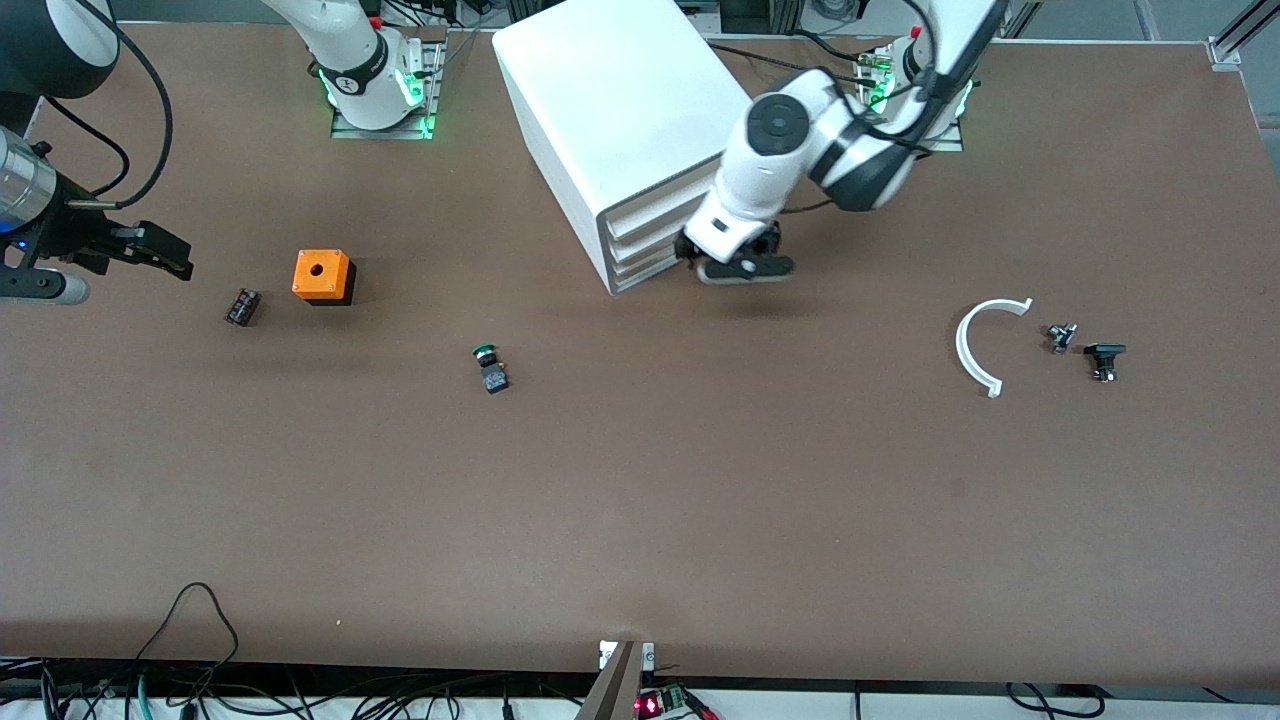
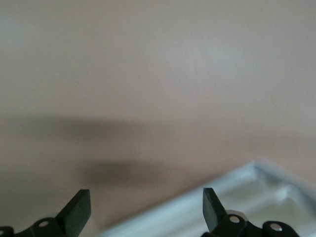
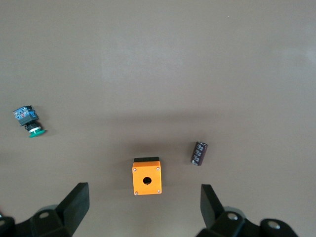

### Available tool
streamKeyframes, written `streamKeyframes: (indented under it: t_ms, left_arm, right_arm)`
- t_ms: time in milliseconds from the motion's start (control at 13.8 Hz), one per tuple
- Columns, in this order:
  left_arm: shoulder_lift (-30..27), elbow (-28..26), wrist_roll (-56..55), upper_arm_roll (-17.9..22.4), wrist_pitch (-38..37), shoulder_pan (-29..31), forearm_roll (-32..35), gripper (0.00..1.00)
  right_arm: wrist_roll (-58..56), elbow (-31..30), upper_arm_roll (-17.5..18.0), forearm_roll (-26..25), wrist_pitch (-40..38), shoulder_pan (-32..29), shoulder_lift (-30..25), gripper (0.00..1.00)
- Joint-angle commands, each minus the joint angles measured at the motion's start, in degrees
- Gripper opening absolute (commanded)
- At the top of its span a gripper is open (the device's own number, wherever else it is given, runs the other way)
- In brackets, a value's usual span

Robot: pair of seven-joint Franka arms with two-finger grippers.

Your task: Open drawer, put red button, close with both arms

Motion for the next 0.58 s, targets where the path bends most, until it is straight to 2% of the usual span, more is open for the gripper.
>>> streamKeyframes:
  t_ms: [0, 145, 218, 436, 509]
  left_arm:
    - [-5.36, 3.41, 3.76, 6.90, -0.96, 5.80, 0.92, 1.00]
    - [-9.48, 3.95, 13.58, 10.26, -3.75, 8.17, 0.66, 1.00]
    - [-11.51, 5.16, 18.33, 11.32, -8.12, 8.71, 0.66, 1.00]
    - [-15.47, 14.46, 30.38, 17.29, -27.61, 8.71, -0.65, 1.00]
    - [-16.70, 16.75, 34.34, 19.31, -33.25, 8.71, -1.01, 1.00]
  right_arm:
    - [-1.30, -1.60, -0.09, 0.70, 1.00, -0.05, -1.58, 1.00]
    - [-1.22, -2.39, -0.18, 0.70, 1.09, -0.05, -2.19, 1.00]
    - [-1.22, -3.61, -0.18, 0.70, 1.26, -0.05, -3.24, 1.00]
    - [-0.78, -8.88, -0.26, 0.78, 4.93, -0.05, -6.84, 1.00]
    - [-0.78, -8.81, -0.18, 0.78, 4.69, -0.05, -6.85, 1.00]
